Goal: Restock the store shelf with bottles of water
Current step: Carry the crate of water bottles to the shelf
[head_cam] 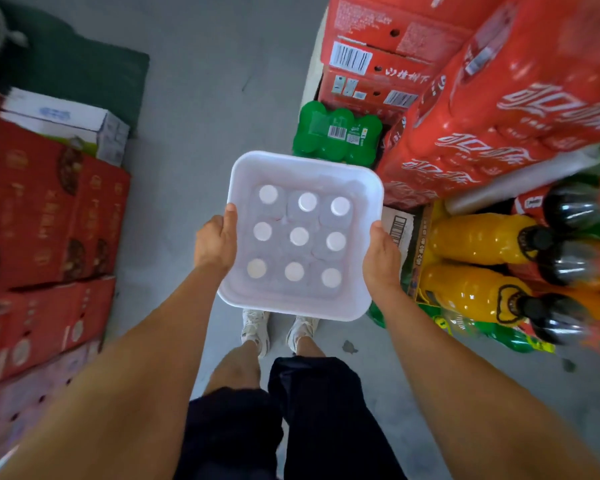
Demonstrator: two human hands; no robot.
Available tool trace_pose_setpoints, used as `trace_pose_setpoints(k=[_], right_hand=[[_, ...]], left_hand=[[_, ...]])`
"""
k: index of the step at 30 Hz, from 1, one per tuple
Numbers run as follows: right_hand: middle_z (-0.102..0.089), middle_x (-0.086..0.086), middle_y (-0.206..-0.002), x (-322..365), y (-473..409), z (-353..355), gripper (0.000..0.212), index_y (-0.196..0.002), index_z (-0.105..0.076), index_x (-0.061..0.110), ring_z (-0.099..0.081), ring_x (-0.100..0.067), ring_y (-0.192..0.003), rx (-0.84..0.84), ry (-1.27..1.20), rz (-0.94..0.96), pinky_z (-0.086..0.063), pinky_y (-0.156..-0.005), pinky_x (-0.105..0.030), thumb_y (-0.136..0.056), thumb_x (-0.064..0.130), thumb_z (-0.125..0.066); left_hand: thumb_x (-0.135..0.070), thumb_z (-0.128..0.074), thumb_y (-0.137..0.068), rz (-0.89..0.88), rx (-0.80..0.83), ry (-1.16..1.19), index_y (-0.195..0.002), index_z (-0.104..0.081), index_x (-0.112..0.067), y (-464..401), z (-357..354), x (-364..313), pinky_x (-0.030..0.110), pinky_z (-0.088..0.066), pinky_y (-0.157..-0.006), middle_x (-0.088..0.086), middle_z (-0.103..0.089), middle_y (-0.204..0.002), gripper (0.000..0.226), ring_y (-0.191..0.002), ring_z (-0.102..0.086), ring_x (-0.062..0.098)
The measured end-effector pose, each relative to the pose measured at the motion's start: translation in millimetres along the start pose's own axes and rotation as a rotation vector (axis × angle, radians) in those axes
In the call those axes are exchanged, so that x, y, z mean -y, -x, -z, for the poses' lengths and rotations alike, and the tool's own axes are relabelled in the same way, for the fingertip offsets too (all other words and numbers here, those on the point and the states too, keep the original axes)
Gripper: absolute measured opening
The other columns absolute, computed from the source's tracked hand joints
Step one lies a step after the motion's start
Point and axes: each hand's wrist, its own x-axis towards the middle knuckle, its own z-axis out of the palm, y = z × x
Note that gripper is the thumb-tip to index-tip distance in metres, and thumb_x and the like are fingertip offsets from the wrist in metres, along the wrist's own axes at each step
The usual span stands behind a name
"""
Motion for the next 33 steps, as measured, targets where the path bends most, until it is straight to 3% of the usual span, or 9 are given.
trace_pose_setpoints(k=[3,10,14,17,20,24,27,31,33], right_hand=[[-0.058,-0.013,-0.124,26.3,24.8,1.0,0.055,-0.120,-0.061,0.007,-0.051,-0.030,-0.116,0.023,0.053,0.024,-0.038,-0.102,-0.041,-0.102,0.046,-0.027],[-0.054,-0.017,-0.133,89.5,66.5,-38.0,0.054,-0.124,-0.059,0.005,-0.047,-0.031,-0.123,0.063,0.095,0.063,-0.032,-0.101,-0.036,-0.103,0.042,-0.026],[-0.059,-0.021,-0.116,133.7,84.5,-82.7,0.049,-0.099,-0.059,0.005,-0.052,-0.033,-0.108,0.051,0.117,0.055,-0.032,-0.089,-0.036,-0.103,0.041,-0.027],[-0.057,-0.021,-0.121,176.6,97.0,-118.9,0.051,-0.110,-0.060,0.003,-0.051,-0.033,-0.110,0.055,0.130,0.042,-0.033,-0.096,-0.039,-0.104,0.040,-0.026],[-0.056,-0.017,-0.126,220.7,105.8,-153.4,0.050,-0.119,-0.059,0.004,-0.050,-0.031,-0.114,0.067,0.103,0.047,-0.034,-0.098,-0.037,-0.104,0.040,-0.027],[-0.060,-0.016,-0.116,276.9,108.3,-196.2,0.052,-0.105,-0.061,0.006,-0.054,-0.031,-0.104,0.077,0.046,0.037,-0.041,-0.097,-0.045,-0.100,0.048,-0.031],[-0.056,-0.007,-0.107,330.5,96.9,-225.5,0.047,-0.105,-0.061,0.008,-0.049,-0.024,-0.097,0.106,0.065,0.091,-0.037,-0.089,-0.035,-0.102,0.043,-0.030],[-0.058,-0.014,-0.124,397.4,64.6,-265.6,0.051,-0.114,-0.061,0.009,-0.052,-0.030,-0.111,0.170,0.117,0.182,-0.038,-0.099,-0.039,-0.102,0.045,-0.028],[-0.057,-0.018,-0.126,434.1,40.6,-287.0,0.052,-0.118,-0.060,0.005,-0.052,-0.029,-0.109,0.197,0.159,0.229,-0.037,-0.094,-0.036,-0.102,0.042,-0.027]], left_hand=[[-0.049,-0.027,-0.101,0.012,-0.025,0.030,-0.071,-0.046,-0.005,13.2,32.8,2.6,0.033,-0.033,-0.071,0.009,-0.051,-0.078,0.057,-0.077,-0.045,0.027],[-0.054,-0.027,-0.099,0.047,-0.023,0.065,-0.076,-0.054,-0.001,2.4,113.5,14.5,0.037,-0.041,-0.075,0.017,-0.059,-0.087,0.064,-0.088,-0.056,0.036],[-0.053,-0.024,-0.099,0.000,-0.016,0.038,-0.082,-0.060,0.000,-30.5,170.5,17.3,0.041,-0.042,-0.081,0.022,-0.061,-0.094,0.066,-0.094,-0.057,0.038],[-0.051,-0.023,-0.100,-0.044,-0.011,-0.001,-0.080,-0.061,0.001,-62.5,217.4,14.6,0.043,-0.044,-0.081,0.024,-0.061,-0.091,0.066,-0.092,-0.057,0.041],[-0.055,-0.020,-0.099,-0.052,-0.015,-0.023,-0.092,-0.064,0.002,-98.3,262.0,13.3,0.042,-0.046,-0.082,0.025,-0.064,-0.101,0.072,-0.090,-0.058,0.038],[-0.058,-0.021,-0.097,-0.027,-0.044,-0.013,-0.093,-0.064,0.000,-143.5,315.0,3.4,0.040,-0.046,-0.084,0.023,-0.063,-0.103,0.073,-0.092,-0.058,0.037],[-0.058,-0.021,-0.097,0.002,-0.080,0.023,-0.096,-0.064,0.002,-180.8,351.5,-10.4,0.046,-0.046,-0.092,0.026,-0.062,-0.107,0.074,-0.099,-0.058,0.041],[-0.056,-0.022,-0.098,0.044,-0.124,0.069,-0.098,-0.062,0.002,-234.3,386.2,-28.9,0.044,-0.043,-0.090,0.025,-0.061,-0.108,0.071,-0.099,-0.056,0.039],[-0.054,-0.024,-0.098,0.065,-0.164,0.118,-0.095,-0.062,0.001,-264.1,398.5,-39.4,0.043,-0.042,-0.088,0.023,-0.061,-0.105,0.067,-0.096,-0.056,0.036]])
